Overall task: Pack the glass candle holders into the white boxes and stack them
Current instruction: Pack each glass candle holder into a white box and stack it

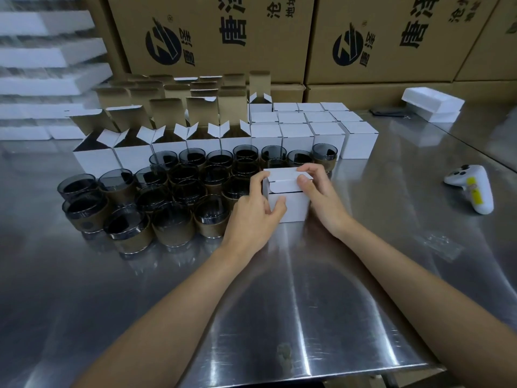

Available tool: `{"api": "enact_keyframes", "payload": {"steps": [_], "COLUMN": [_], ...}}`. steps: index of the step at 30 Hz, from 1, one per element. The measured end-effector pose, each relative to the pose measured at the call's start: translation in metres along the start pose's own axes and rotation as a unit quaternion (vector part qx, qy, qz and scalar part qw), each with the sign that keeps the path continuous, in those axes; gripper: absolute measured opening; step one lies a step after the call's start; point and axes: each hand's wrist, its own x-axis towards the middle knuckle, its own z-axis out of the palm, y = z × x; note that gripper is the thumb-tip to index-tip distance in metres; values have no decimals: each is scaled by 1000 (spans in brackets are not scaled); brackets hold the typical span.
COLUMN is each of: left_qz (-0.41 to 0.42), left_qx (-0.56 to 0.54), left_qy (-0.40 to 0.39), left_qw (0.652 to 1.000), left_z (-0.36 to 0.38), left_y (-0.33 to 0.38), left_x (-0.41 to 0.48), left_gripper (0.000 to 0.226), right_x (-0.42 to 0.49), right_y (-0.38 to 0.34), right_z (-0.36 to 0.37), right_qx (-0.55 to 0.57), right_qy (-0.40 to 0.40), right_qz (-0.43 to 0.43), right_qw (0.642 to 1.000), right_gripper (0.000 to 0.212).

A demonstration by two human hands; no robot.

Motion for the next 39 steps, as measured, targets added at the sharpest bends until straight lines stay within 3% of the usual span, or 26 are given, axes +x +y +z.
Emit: {"api": "enact_keyframes", "payload": {"steps": [5,11,15,22,26,29,31,35,39], "left_qz": [12,17,13,9,4,17,18,-4,33], "left_qx": [-34,-13,11,31,34,36,34,-40,-63], "left_qy": [23,16,10,32,32,30,35,43,23], "left_qw": [999,1000,1000,999,999,999,999,998,997], "left_z": [1,2,2,2,2,2,3,5,10], "left_y": [-5,-8,-7,2,4,4,4,4,5], "left_x": [-1,0,2,6,3,-2,-5,-7,-8], "left_gripper": [33,25,23,15,18,24,27,22,15], "right_x": [0,1,2,2,3,2,1,1,7], "right_y": [-3,1,-1,-10,-10,-8,-8,-14,-32], "right_z": [-1,1,8,17,4,-16,-24,-27,-43], "right_qx": [-20,31,145,160,126,20,-45,-49,-69], "right_qy": [-10,-42,-16,22,-36,-112,-141,-80,-26], "right_qz": [5,22,99,132,124,80,46,24,13], "right_qw": [1000,998,984,978,984,990,988,995,997], "right_gripper": [16,14,12,13,13,14,26,37,44]}}
